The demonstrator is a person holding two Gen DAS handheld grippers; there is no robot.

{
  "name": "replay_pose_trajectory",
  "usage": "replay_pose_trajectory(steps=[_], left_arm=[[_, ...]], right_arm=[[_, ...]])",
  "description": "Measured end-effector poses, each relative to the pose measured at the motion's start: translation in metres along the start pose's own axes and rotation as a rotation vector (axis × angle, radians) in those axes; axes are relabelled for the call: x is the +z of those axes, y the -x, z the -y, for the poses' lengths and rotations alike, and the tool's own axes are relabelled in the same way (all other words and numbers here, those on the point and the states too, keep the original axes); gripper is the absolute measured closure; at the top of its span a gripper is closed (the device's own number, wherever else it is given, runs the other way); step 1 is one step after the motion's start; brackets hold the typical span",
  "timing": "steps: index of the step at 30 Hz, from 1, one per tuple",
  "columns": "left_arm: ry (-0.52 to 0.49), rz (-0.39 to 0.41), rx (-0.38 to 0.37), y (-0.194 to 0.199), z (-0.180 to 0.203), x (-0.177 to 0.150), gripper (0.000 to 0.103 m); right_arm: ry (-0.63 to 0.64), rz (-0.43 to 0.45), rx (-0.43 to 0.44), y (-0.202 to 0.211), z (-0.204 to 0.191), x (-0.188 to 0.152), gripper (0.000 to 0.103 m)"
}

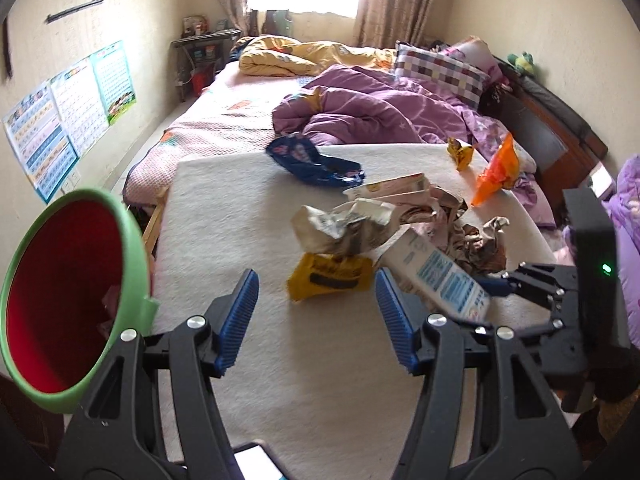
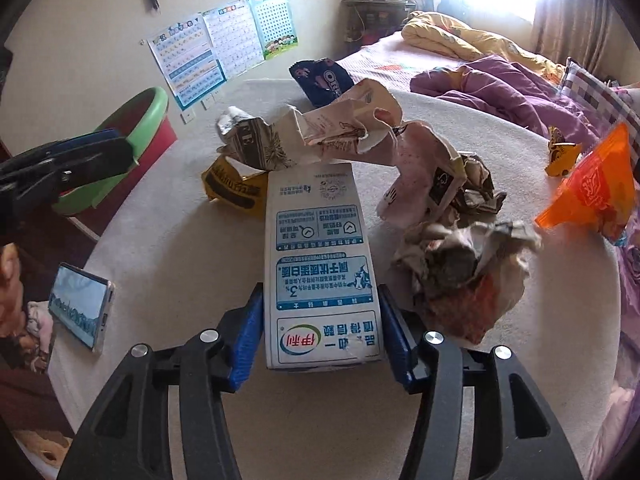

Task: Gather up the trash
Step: 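Grasp the white milk carton with the right tool while the left tool grasps crumpled paper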

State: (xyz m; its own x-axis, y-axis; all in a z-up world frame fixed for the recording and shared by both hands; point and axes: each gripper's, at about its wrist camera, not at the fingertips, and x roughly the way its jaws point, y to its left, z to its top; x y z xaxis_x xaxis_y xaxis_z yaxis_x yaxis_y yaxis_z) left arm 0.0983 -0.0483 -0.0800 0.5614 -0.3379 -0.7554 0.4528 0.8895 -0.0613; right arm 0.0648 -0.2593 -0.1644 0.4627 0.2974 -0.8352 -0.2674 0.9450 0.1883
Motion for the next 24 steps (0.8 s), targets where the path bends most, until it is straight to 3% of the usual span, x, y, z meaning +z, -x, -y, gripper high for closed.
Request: replay_pose_trajectory(steps=[3,8,18,24], left_arm=[[-0.058,-0.027,-0.027,-0.019,0.012,0.010,0.037],[-0.137,-0.105,-0.010,-0.061,0.021,0.030,0.037],[-0.026,-0.245,-0.023,-0.123,0.005,0.035,0.036],[0.011,-0.243,-0.055,-0.124,-0.001,0.032,0.040]], right_arm=[[-0.022,-0.005,0.040,0.009,0.002,-0.015,0.051],[-0.121,0.014,0.088,0.023,0.015,-0.026,0.050],[-0.146,0.022,0.113,0.034,0.023,-0.035,0.050],[-0.145,0.020,0.110,0.027,0.019,-0.033,0.050]])
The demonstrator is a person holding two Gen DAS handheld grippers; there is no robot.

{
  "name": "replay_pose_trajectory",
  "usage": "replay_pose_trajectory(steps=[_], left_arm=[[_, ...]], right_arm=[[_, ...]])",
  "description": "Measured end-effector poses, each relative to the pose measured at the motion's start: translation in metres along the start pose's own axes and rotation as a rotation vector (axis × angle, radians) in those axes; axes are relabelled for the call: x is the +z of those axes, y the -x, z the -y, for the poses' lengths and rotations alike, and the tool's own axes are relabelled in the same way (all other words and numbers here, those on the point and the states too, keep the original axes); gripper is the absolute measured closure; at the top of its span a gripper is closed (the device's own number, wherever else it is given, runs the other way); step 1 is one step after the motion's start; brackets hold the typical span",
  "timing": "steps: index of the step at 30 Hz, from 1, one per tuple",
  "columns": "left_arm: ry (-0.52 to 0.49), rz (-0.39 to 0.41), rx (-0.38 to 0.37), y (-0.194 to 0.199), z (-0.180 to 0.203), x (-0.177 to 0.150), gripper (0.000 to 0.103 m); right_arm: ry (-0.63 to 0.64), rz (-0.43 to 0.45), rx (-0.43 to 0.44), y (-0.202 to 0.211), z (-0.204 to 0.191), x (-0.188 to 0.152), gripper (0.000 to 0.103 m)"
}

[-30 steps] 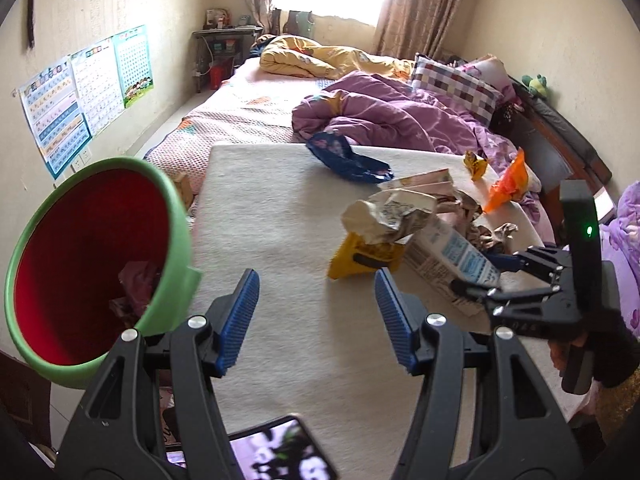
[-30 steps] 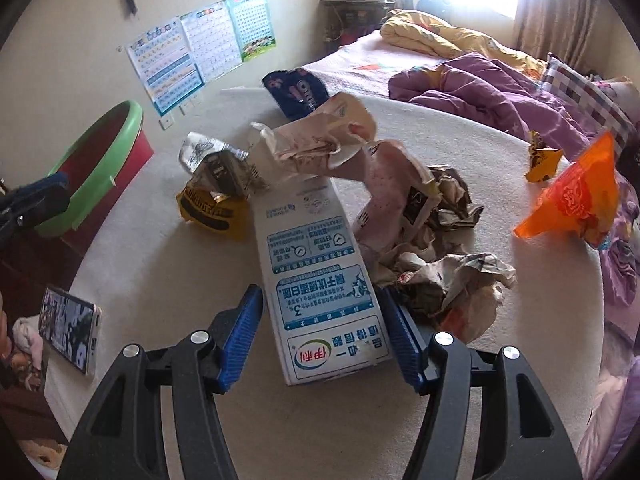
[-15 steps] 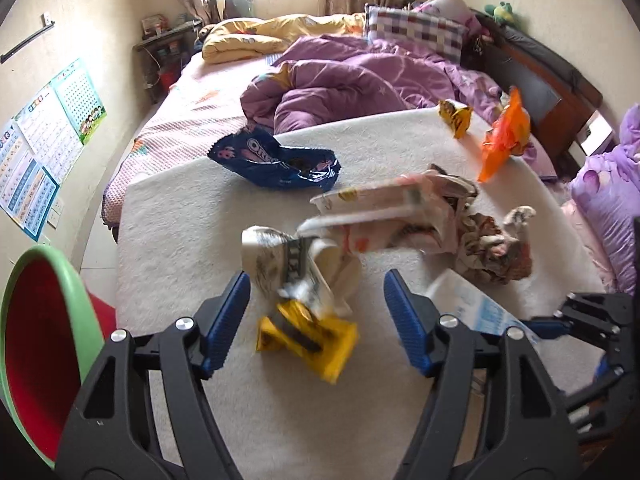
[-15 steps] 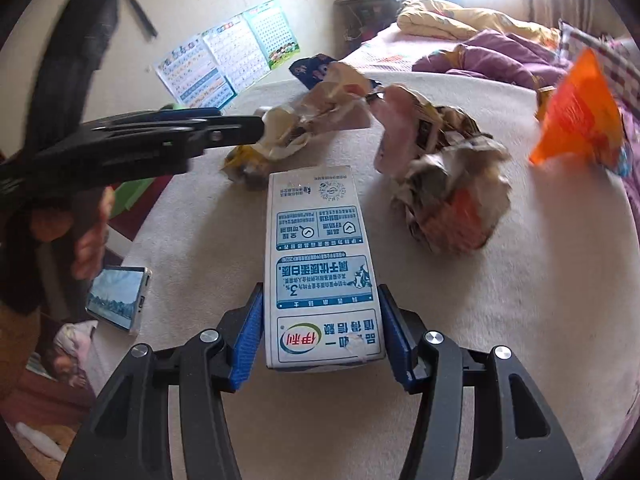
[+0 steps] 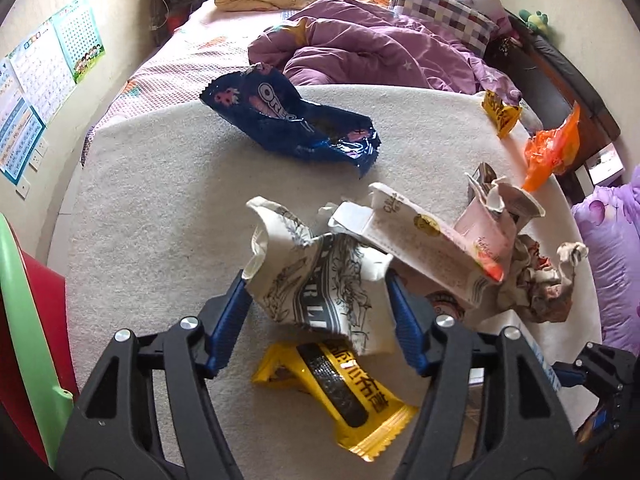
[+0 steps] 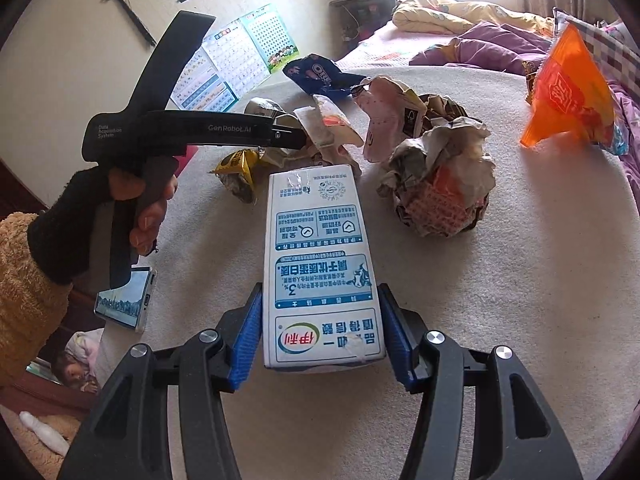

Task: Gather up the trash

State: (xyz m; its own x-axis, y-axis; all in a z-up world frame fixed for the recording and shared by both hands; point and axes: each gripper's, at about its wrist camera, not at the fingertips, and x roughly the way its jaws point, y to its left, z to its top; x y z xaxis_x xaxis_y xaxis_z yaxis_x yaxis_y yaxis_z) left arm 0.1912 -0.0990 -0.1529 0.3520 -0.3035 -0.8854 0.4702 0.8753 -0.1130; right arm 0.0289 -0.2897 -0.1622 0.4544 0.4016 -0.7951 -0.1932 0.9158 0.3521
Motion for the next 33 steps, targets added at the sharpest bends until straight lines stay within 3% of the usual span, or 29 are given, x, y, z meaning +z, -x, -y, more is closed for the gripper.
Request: replay_pose_trajectory(steps=[4,12,17,33], left_arm=[[0.010,0.034,0.017,0.012,0.001,-0.009,0.041],[0.038,0.210,0.080,0.080,0.000,-0.028,0.041],[0.073,0.281,0.085,0.113,-0.002,-0.039,0.041],[0.183,0.331,0.080,0.154,-0.033,-0.087,0.041]], right_arm=[[-0.009,0.015,-0.011,0.000,-0.002,0.000,0.050],[-0.036,0.070,0.001,0.008,-0.009,0.003,0.050],[-0.017,0.109,0.015,0.015,-0.025,0.011,0.050],[-0.063,0.212,0.039,0.026,-0.063,0.031,0.050]])
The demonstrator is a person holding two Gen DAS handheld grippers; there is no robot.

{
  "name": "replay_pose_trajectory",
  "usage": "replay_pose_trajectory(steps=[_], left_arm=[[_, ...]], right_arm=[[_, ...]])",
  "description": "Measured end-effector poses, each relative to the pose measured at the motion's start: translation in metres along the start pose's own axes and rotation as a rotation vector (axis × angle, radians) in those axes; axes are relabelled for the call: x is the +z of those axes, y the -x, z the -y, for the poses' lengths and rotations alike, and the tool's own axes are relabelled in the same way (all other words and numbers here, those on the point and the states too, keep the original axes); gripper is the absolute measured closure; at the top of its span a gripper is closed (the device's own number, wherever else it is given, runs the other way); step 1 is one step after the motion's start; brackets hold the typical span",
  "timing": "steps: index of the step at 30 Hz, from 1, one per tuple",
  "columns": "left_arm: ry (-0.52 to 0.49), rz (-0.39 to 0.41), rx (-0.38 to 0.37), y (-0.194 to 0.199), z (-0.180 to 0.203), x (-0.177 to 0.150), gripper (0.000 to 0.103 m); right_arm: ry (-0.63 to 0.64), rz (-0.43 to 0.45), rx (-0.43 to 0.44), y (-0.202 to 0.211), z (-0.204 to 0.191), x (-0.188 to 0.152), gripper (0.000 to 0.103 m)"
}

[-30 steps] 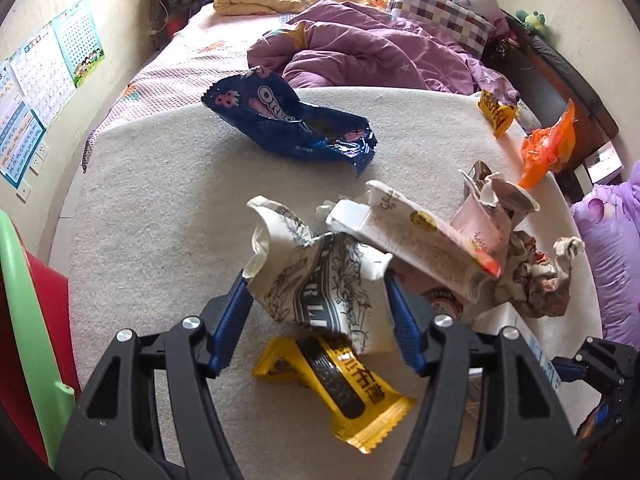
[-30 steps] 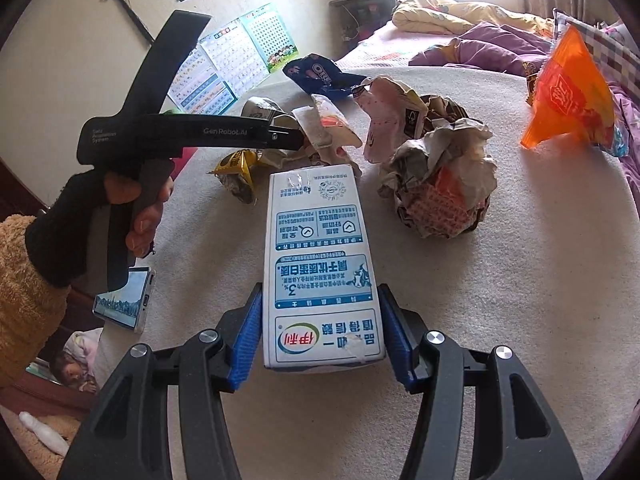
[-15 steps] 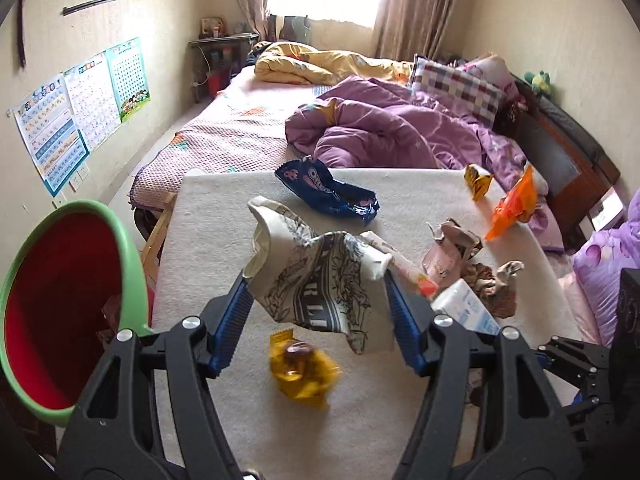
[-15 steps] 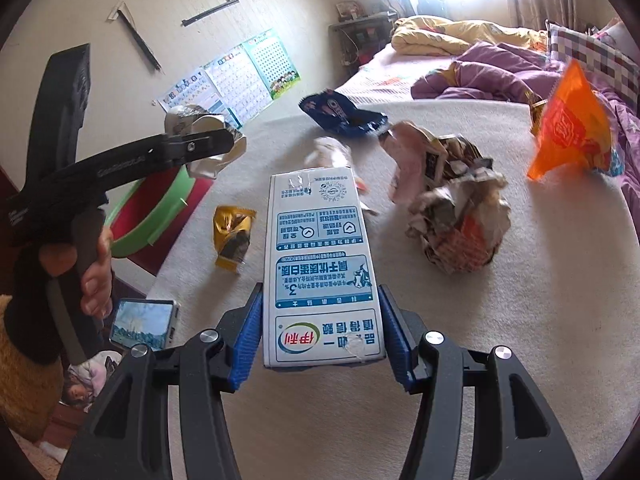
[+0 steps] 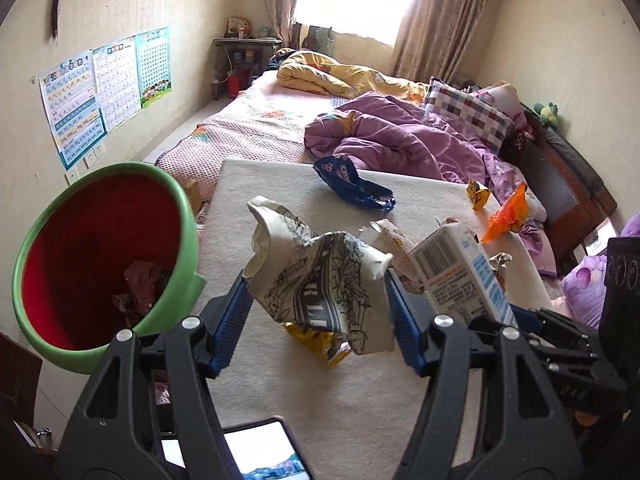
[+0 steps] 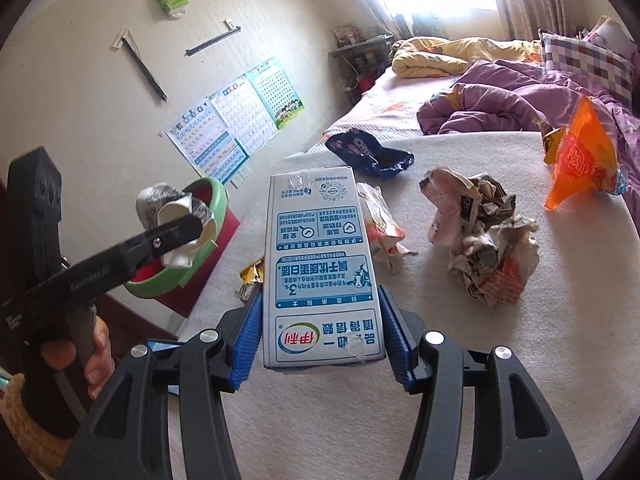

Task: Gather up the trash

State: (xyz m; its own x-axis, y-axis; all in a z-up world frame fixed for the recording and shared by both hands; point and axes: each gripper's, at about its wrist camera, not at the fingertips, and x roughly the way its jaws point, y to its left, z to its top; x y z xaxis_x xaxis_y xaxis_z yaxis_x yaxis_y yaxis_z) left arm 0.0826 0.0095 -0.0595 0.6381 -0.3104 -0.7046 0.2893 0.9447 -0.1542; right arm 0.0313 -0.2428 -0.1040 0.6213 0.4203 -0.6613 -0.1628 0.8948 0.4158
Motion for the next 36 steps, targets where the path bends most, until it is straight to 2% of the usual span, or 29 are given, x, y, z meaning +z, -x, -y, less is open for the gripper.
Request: replay_pose_trajectory(steps=[17,36], left_arm=[[0.098,0.043,0.113,0.032,-0.096,-0.002,0.041],[0.076,0.031,0.087,0.039,-0.143,-0.007,0.041]], right_arm=[[0.025,0.003,0.029,-0.025,-0.062,0.010,0.050],[0.023,0.065,0.052,-0.043,-0.123,0.020,0.050]])
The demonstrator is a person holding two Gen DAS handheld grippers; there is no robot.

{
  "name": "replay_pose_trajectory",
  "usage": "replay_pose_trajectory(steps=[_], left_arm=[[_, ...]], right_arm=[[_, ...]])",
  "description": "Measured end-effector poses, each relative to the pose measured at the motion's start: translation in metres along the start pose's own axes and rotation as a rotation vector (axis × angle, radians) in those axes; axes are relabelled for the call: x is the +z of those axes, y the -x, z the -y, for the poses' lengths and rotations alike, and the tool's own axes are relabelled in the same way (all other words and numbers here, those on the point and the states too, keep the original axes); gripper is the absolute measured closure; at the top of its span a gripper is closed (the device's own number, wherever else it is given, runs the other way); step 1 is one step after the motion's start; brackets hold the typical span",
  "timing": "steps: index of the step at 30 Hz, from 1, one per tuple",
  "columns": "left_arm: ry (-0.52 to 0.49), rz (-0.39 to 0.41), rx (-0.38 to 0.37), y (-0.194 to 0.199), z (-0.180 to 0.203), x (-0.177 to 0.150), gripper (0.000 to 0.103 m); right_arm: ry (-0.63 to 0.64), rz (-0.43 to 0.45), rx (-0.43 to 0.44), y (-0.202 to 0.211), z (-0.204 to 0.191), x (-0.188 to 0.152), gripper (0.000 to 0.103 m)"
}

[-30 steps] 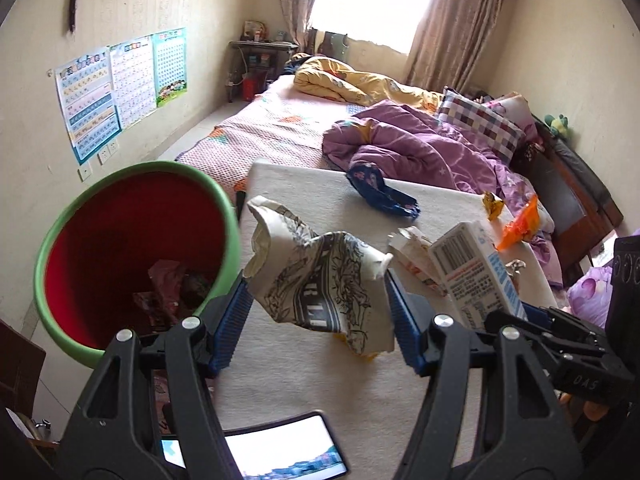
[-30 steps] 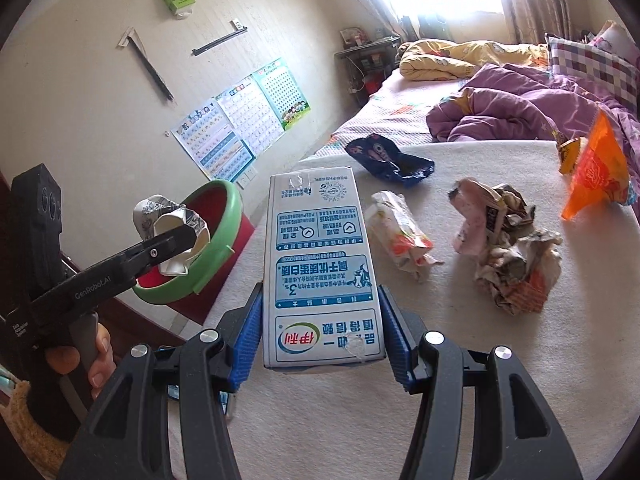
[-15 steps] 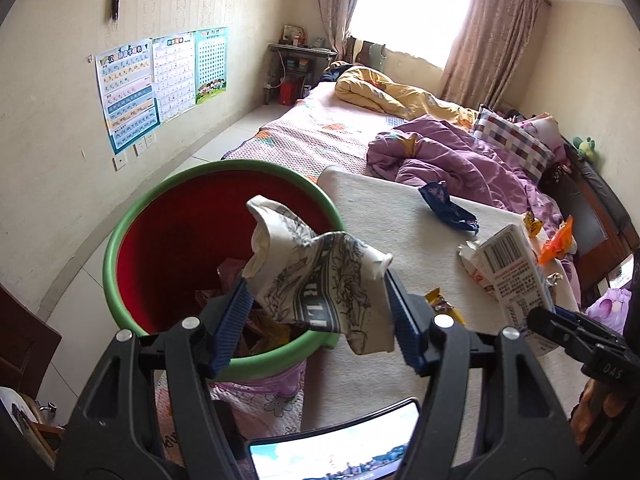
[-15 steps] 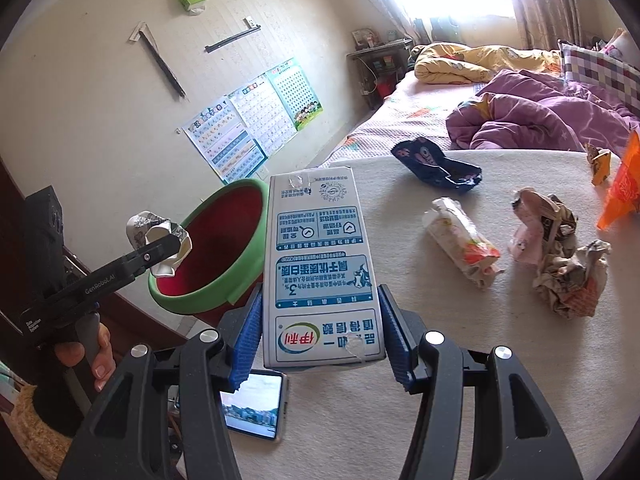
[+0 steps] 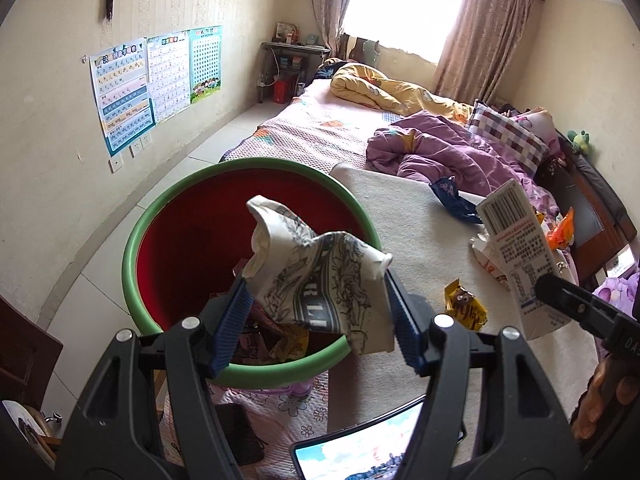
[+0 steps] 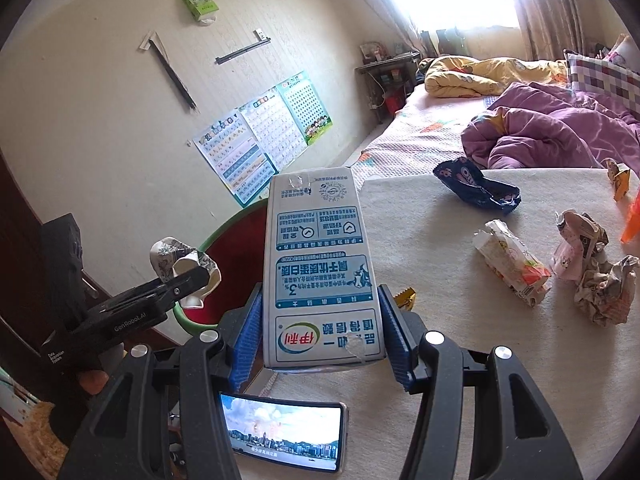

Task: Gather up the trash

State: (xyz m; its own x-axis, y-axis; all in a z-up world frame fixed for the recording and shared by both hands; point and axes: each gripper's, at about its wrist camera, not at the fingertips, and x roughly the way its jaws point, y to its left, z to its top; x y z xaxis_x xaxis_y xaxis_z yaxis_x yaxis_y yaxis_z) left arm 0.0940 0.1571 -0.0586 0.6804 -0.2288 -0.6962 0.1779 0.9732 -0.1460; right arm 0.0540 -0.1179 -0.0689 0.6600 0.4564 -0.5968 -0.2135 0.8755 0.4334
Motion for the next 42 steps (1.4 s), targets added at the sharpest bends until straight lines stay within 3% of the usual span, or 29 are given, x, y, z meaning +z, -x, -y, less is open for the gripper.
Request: replay_pose_trajectory(steps=[25,42], left_arm=[[0.007,-0.017,0.013,-0.013,-0.043,0.005,0.041],[-0.001,-0.050,0.010,-0.033,-0.053,0.009,0.041]], right_arm=[[0.021,-0.025,0.015,-0.047,-0.045,0.007,0.050],[0.047,-0.062,0.020,-0.077,-0.053,0.016,0.050]])
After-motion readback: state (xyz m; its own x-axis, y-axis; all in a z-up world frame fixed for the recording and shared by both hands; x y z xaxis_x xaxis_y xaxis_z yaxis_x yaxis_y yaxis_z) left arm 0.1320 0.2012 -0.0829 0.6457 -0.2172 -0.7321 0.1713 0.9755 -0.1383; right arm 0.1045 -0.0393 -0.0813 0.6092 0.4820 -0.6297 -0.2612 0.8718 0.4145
